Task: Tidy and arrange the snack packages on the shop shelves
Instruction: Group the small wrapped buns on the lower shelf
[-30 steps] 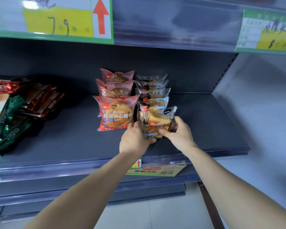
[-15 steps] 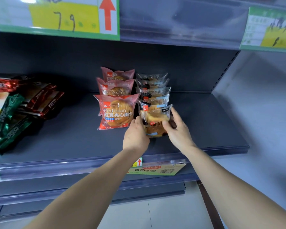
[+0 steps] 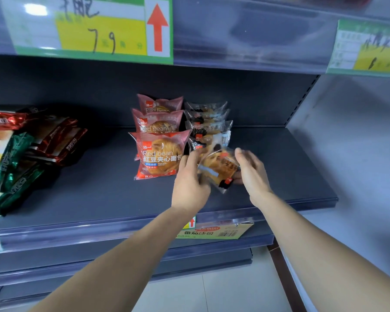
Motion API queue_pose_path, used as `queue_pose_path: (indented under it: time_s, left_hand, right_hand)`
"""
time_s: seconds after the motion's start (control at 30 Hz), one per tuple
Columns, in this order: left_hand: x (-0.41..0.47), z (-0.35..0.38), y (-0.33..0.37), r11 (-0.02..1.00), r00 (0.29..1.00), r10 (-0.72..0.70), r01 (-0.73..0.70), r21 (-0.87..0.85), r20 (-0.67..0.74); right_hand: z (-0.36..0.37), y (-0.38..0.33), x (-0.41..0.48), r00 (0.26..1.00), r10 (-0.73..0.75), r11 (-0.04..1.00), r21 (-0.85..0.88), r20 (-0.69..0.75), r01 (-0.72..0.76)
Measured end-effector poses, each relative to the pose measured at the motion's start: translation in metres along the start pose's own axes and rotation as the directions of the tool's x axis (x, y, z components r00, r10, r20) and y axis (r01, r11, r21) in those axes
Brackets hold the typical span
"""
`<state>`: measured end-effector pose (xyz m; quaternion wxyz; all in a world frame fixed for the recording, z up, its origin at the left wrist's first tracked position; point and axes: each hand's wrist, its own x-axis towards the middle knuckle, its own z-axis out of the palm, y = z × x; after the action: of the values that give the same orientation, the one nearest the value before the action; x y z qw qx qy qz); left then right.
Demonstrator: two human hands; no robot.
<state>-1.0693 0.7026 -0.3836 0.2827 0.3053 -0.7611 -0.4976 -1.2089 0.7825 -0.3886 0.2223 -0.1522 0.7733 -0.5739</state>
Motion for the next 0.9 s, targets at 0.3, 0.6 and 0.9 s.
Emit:
queue_pose_path:
  time_s: [0.3,0.6,0.9]
  left_hand:
    - [0.019,-0.010,0.028,1.000,1.000,0.015,-0.014,0.018,-0.024]
    - [0.030,-0.006,0.021,0.928,0.976,0.207,-0.218,0.302,0.069]
    - [0.016,-0.016,-0.006,0.634,0.984,0.039,-0.161,0.757,0.176]
  right_hand:
    - [-0.007,-0.012,-0.012,0.993,0.091,0.986,0.146,-0.070,-0.080]
    - [0.006,-0.018,-0.008,0.956,-0.231,0.905,-0.322,0.179,0.279]
    - [0.003,0.009,0.002,0.990,-0.137,0.969,-0.212,-0.047,0.124]
